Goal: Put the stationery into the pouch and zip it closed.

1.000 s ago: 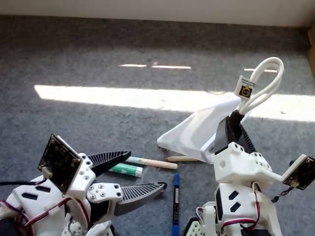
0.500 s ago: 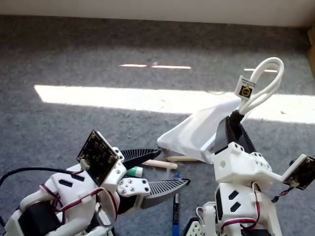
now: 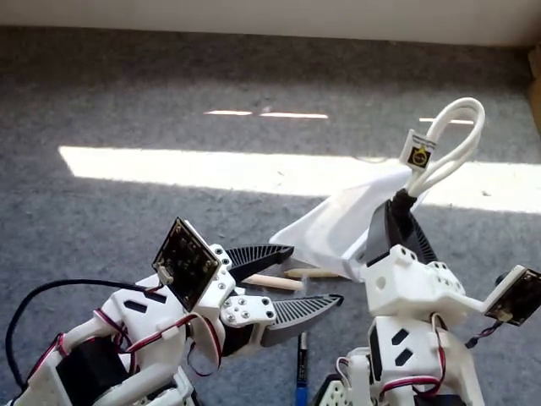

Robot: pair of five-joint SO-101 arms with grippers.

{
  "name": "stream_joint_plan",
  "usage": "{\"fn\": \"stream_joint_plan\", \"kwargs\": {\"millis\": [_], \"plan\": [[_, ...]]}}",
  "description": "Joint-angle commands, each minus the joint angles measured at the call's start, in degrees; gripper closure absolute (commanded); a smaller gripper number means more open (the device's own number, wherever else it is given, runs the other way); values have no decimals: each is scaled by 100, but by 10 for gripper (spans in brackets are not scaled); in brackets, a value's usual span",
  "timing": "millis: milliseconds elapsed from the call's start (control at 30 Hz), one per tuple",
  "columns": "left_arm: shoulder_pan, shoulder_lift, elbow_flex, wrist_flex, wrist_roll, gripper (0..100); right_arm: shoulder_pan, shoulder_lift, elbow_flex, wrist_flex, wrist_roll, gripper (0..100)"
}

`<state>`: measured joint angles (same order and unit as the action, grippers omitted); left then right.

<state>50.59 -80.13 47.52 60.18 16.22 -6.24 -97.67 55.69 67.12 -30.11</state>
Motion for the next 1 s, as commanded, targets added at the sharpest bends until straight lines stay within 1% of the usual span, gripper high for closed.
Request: {"fn": "stream_joint_plan", "kwargs": {"millis": [0,267,400,567,967], "plan": [[75,75,-13,-123,53,720,-374,286,286,40,-70,995],[22,75,321,-273,53,720,-400,286,286,48,-70,995],[-382,66,391,-448,62,720,-831,286,295,48,-70,995],[-409,66,382,-457,281,720,-1130,286,295,48,-70,995],[-453,66,681,-519,281,731,-1156,286,295,48,-70,995]]}}
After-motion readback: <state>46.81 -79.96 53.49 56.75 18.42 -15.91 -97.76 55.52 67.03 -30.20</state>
